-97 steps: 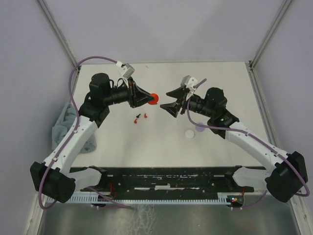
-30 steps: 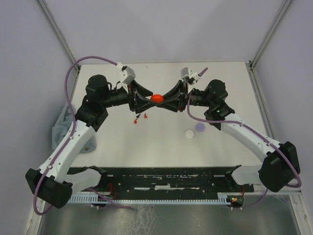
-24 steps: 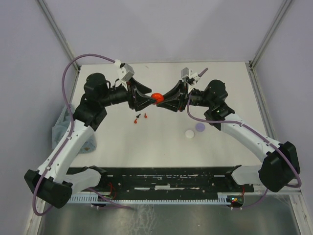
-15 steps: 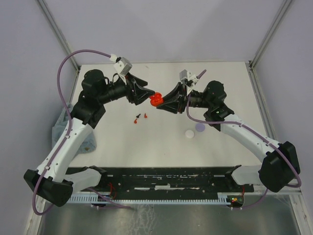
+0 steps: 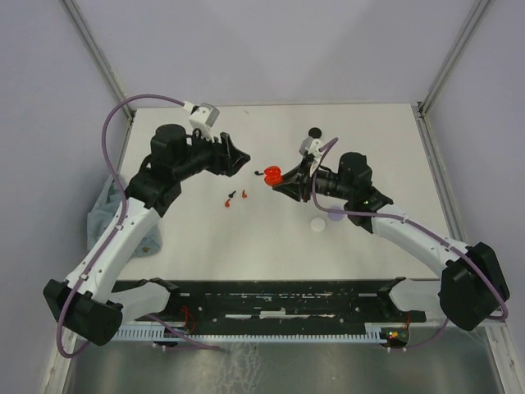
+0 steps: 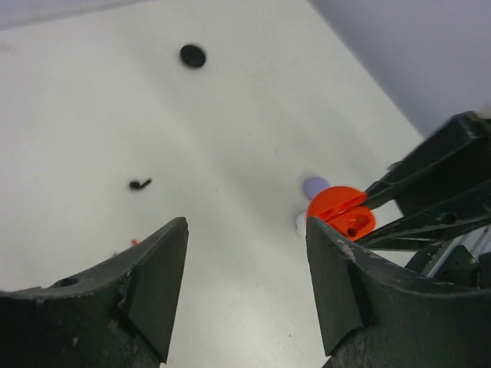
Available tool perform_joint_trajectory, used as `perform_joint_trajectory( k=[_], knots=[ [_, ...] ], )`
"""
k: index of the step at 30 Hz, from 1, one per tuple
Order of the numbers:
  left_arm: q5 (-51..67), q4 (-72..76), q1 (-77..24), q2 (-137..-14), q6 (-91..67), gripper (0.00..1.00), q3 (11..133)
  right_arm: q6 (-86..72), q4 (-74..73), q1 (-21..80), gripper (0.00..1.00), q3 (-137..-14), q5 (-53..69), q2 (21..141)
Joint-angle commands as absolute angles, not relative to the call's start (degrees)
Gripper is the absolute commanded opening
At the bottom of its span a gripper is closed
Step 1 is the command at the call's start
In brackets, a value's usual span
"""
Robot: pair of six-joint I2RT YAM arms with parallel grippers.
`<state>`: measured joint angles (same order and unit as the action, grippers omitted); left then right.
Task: Insert the wireless bluetooth earbuds into the charging case
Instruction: Open the charging case, then adjust the earbud at the center of the board.
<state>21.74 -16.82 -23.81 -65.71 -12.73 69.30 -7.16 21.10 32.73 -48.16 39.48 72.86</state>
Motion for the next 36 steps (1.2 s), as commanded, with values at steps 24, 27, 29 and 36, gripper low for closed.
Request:
perform_joint_trajectory(
  k=[24,27,29,36],
  knots=[
    [-7.22,-22.19,-23.7,-93.91,-15.92,0.58,60.4,-1.58,21.72,32.25,0.07,-41.84,25.93,70.58],
    [-6.39,-21.97,-23.67,-97.05,-14.4,0.56,62.02,-1.57,21.7,31.96,0.07,-41.75,26.0,70.67],
    [-6.04,-22.13,-23.64,-98.98,-13.34,0.54,63.25,-1.63,21.78,31.86,0.06,-41.81,26.14,70.83],
    [-2.77,-25.13,-23.71,-103.54,-9.76,0.47,66.11,-1.76,21.79,31.52,0.06,-42.11,26.45,71.24]
  ],
)
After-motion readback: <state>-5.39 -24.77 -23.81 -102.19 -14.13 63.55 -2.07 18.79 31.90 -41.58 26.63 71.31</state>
